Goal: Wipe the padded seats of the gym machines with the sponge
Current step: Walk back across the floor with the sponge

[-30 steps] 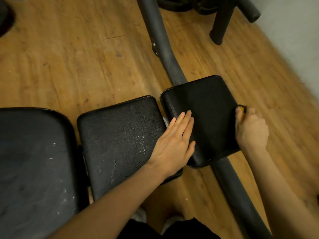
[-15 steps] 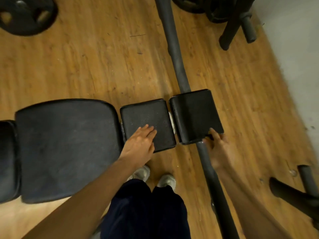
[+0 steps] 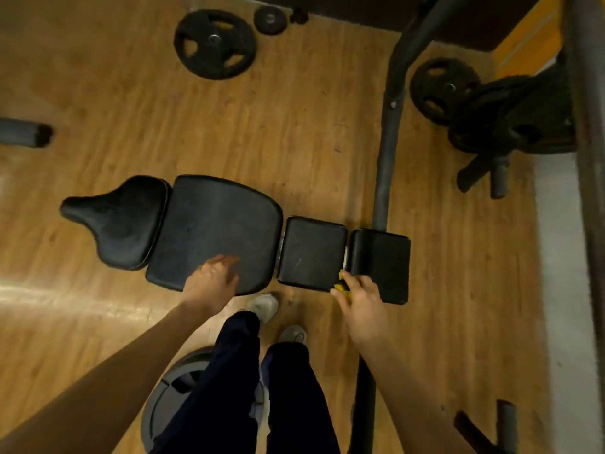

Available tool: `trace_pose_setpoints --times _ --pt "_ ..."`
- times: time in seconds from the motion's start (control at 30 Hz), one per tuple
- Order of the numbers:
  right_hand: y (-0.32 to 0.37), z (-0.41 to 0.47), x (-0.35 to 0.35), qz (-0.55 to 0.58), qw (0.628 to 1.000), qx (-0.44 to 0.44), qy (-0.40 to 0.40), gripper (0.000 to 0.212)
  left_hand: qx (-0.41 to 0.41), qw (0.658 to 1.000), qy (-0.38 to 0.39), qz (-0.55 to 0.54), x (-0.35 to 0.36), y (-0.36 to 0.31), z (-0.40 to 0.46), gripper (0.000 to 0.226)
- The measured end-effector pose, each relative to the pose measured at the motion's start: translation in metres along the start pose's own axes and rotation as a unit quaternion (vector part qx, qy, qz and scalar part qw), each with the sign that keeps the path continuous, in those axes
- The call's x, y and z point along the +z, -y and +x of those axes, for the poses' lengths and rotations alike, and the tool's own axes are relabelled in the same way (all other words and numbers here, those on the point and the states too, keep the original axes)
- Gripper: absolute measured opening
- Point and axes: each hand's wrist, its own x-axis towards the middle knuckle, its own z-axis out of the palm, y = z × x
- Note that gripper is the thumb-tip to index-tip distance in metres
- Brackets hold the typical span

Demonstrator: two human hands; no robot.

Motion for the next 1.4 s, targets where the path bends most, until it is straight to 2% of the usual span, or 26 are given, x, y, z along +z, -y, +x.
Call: trace_pose_setpoints --times 0.13,0.3,0.47,0.67,0.87,1.03,1.27,1.4 --pt "0.032 -0.004 -0.014 -0.068 0.994 -0.080 0.020 0.048 -0.037 0.996 -0.045 -0.067 -0.016 0.026 -0.037 0.039" --pt "0.086 0.003 -0.004 -0.118 0.975 -0.176 0.060 0.047 -0.128 0.979 -0.092 -0.132 -0.020 0.075 -0.080 0.036" --pt "0.159 0.008 0.023 -0.165 0.945 -0.257 0.121 0.046 -0.220 0.958 -0.093 -0.160 -0.015 0.132 -0.118 0.036" --pt "0.257 -0.001 0.078 -0.214 0.901 -0.329 0.184 0.046 -0.292 0.925 -0.092 -0.226 -0.018 0.210 -0.154 0.037" --pt "0.355 -0.001 0.131 -0.255 0.875 -0.351 0.216 0.047 -0.353 0.886 -0.084 -0.287 -0.031 0.289 -0.184 0.037" --pt "0.415 0.007 0.162 -0.293 0.856 -0.362 0.224 0.046 -0.385 0.853 -0.125 -0.330 -0.050 0.334 -0.189 0.037" --pt "0.500 0.009 0.212 -0.332 0.835 -0.365 0.246 0.045 -0.423 0.794 -0.176 -0.400 -0.053 0.395 -0.198 0.036" --pt "0.565 0.003 0.254 -0.358 0.805 -0.392 0.265 0.041 -0.471 0.751 -0.177 -0.427 -0.049 0.445 -0.218 0.036"
